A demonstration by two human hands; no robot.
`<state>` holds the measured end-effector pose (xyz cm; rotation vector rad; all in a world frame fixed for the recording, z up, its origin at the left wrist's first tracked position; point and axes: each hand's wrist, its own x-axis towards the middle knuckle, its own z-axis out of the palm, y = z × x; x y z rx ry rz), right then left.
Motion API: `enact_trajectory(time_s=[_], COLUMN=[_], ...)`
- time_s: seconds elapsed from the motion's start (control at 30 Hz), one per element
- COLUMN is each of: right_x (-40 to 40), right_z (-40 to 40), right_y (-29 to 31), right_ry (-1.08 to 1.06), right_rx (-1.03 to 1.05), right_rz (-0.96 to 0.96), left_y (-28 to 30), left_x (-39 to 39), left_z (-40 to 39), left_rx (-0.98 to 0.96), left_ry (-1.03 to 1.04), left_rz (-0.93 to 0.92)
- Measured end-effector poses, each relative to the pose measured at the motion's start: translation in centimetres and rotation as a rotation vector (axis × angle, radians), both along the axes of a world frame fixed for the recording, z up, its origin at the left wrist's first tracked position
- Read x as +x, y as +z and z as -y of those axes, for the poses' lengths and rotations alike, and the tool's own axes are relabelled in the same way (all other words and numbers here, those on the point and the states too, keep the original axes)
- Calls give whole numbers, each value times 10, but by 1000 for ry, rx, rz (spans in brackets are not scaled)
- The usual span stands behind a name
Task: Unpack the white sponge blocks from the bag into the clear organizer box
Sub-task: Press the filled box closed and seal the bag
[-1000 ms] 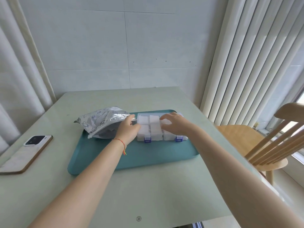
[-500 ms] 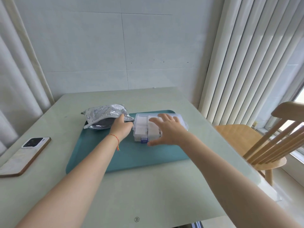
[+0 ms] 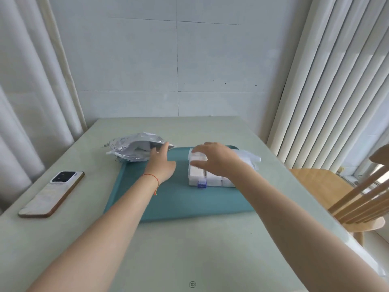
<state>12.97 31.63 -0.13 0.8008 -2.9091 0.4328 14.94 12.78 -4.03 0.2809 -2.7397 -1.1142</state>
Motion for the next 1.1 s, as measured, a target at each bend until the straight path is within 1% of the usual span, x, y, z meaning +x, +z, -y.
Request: enact_trajectory(time_s=[0.07,0.1,0.17,0.2,0.23,0.3,0.37,0.43,0.5,0.6,0.67,0.73,0.8,0.9,0.97,1.1], right_x=[1,0,-2,-3,-3,-4,-2,0,4,13,20,27,31,30,27,19], right_z=[-1,-2,-9,-14,-21,-33,-43,-49,-53,-55,-53,-50,-46,-43,-41,-37], right_y=[-6,-10,-15,-16,-17,-19,-21,-22,-22,-19,-19,-26,-35,-46,-50,-52], right_ry=[6,-1,-56,-94,-127,-193,-270,-313,-319,-340,-335,-322,-336,-339,-329,-313], right_rx=[14,-5,-127,-162,-147,-13,104,135,172,243,372,488,526,524,498,458], right_rz=[173,214,197,156,108,64,75,65,59,108,111,56,-41,-145,-173,-161], left_y=[6,10,18,21,23,22,17,9,5,3,-1,-8,-12,-12,-14,-18], left_x=[7,10,16,17,18,19,21,22,23,23,24,25,23,20,19,16], left_z=[-8,-13,-22,-26,-31,-41,-51,-57,-62,-71,-81,-90,-94,-92,-89,-86], left_rx=[-151,-201,-235,-225,-213,-224,-302,-383,-452,-646,-784,-870,-900,-887,-878,-863], left_ry=[46,90,146,118,44,-170,-347,-404,-396,-368,-312,-253,-208,-177,-166,-140], left_rz=[-49,-99,-214,-259,-290,-293,-222,-144,-138,-166,-166,-172,-174,-151,-141,-123])
